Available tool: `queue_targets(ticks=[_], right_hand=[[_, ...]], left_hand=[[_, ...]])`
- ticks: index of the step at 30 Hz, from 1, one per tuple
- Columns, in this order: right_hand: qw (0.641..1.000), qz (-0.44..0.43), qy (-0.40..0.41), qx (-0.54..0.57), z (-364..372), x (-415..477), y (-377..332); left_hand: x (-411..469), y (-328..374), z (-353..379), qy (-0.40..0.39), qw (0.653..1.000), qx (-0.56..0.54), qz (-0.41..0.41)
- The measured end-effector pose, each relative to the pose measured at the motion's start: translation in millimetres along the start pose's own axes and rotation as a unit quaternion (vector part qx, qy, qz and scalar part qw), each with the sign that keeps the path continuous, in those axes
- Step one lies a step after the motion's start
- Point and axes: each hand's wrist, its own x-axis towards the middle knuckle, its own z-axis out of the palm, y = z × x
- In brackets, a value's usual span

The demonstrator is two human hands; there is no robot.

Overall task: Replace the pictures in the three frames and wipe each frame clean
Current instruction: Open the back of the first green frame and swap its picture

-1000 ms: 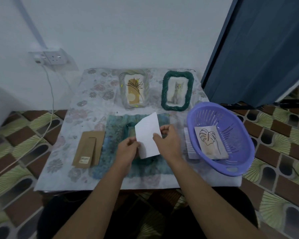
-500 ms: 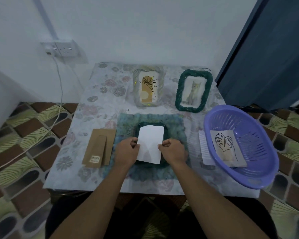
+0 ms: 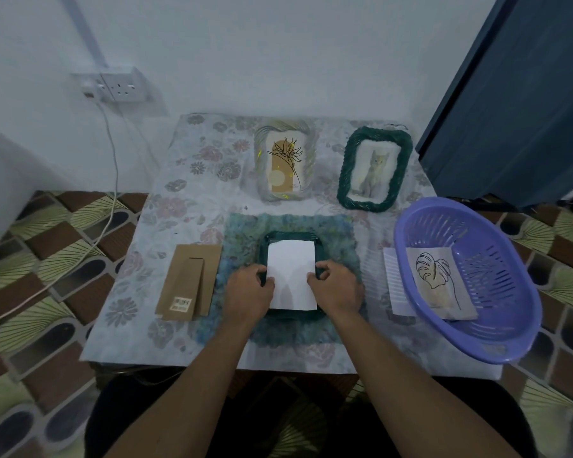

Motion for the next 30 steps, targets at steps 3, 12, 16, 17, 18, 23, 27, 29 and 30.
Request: queue_targets(ticks=[3,12,16,17,18,23,27,29,30], right_hand=[[1.000,0.005,0.003,0.012,2.4,-0.2,-0.3],[1.000,0.001,0.002,-0.013,6.0,0.9,0.6],[1.000,0.002,0.003,-0.020,8.7,0.7,1.3],[1.000,0.001,0.003,-0.019,7.7,-0.2,0.4],[1.000,0.000,0.002,-0.015,6.6,-0.9,-0.1],[1.000,-0.011,0.006,0.000,2.2,-3.5,-2.9],[0.999,-0.048,-0.003,-0.007,3.7,-2.5,-2.6],[0.997,-0.066,-0.026,-0.032,3.2,-0.9,-2.5],[0.996,-0.069,-0.034,-0.047,2.8,0.1,-2.7]], left_hand=[[0.3,0.9,0.4,-0.004,1.000,0.001,-0.003],[0.1,-1.2,2.8,-0.001,1.000,-0.010,-0.005],[-0.4,0.7,1.6,-0.002,1.000,-0.010,0.000],[-0.8,1.1,1.3,-0.003,1.000,-0.009,0.000],[-0.8,1.2,1.7,-0.004,1.000,-0.009,0.001],[2.4,-0.8,3.8,-0.006,1.000,-0.013,-0.009],[15.0,-8.6,8.6,0.013,0.999,-0.025,-0.017],[25.0,-13.0,12.3,0.011,0.999,-0.024,-0.024],[30.2,-14.2,13.5,0.005,0.999,-0.016,-0.028]])
